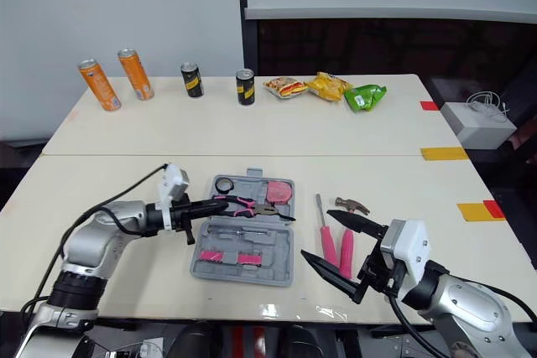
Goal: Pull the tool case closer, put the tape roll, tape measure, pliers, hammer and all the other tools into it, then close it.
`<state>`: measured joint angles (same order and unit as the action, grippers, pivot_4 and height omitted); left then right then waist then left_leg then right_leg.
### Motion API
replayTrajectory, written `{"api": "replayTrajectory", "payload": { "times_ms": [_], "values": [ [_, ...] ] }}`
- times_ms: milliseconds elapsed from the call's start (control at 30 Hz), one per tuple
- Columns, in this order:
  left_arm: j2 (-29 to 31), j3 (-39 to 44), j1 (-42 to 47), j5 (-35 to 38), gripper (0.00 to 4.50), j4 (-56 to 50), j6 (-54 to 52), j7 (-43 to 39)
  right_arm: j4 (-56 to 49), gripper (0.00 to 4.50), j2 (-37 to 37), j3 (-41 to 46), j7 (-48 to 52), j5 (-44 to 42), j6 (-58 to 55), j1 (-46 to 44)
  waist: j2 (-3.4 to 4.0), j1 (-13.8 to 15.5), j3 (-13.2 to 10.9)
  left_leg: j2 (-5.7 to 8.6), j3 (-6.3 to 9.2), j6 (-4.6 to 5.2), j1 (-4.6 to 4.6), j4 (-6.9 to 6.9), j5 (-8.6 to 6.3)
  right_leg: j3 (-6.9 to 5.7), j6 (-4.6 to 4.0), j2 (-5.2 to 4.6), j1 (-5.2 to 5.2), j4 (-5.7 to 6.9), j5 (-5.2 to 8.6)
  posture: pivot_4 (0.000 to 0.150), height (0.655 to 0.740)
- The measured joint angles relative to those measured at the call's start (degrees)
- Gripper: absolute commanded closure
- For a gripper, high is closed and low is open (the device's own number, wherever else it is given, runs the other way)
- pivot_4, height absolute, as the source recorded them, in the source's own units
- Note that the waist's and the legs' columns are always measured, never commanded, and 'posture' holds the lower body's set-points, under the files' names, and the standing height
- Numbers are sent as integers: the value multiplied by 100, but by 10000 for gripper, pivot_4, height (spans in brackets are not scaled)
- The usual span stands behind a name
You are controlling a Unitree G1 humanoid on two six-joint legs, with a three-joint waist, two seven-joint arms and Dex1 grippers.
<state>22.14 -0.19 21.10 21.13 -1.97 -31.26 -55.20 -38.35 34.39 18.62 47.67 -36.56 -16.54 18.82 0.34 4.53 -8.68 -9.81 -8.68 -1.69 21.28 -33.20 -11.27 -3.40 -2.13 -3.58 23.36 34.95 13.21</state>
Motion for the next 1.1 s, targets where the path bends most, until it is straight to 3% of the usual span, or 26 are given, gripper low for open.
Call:
{"api": "replayTrajectory", "payload": {
  "times_ms": [167, 200, 300, 600, 667, 833, 1100],
  "values": [
    [-109, 637, -837, 394, 44491, -757, 70, 536, 359, 0, -470, -519, -654, 256, -92, -654, -10, -138, -6, -2, -2, -2, -3, 0, 0, 1, -5, 1, -1, 0, -2, 1500, 7400],
    [-41, 758, -975, 474, 39407, -864, 101, 539, 466, 0, -536, -567, -715, 325, -71, -716, -11, -140, -7, -2, 0, -2, -6, 0, 1, 0, -7, 1, -1, 0, -3, 1500, 7400],
    [307, 1103, -1678, 607, 30291, -1101, 319, 433, 804, 0, -603, -615, -629, 532, 218, -605, -6, -158, -5, -1, -6, -3, -5, 2, -1, 5, -4, 1, -1, -9, -2, 1500, 7400],
    [916, 1966, -3508, 854, 174, -1217, 941, -84, 1836, 0, -511, 329, 482, 644, 1478, 1088, -12, -142, -9, -1, -12, -2, -6, 7, -36, 8, 6, 0, -18, -44, 5, 1500, 7400],
    [966, 2170, -3803, 861, 174, -1172, 1155, -175, 2194, 0, -512, 599, 741, 623, 1736, 1414, -13, -149, -23, -1, -10, -8, -34, 14, -40, 8, 51, 0, -51, -54, 31, 1500, 7400],
    [980, 2288, -4017, 863, 174, -865, 1528, -309, 2639, 0, -511, 908, 1023, 600, 2057, 1549, -15, -163, -68, 2, -12, -15, -108, 17, -44, 21, 55, 0, -118, -58, 33, 1500, 7400],
    [981, 2242, -3851, 949, 174, -639, 1729, -375, 2465, 0, -318, 867, 781, 424, 1440, 1157, -20, -154, -69, 9, -17, -11, -117, 59, -41, 20, 14, -2, -131, -88, 9, 1500, 7400]
  ]
}}
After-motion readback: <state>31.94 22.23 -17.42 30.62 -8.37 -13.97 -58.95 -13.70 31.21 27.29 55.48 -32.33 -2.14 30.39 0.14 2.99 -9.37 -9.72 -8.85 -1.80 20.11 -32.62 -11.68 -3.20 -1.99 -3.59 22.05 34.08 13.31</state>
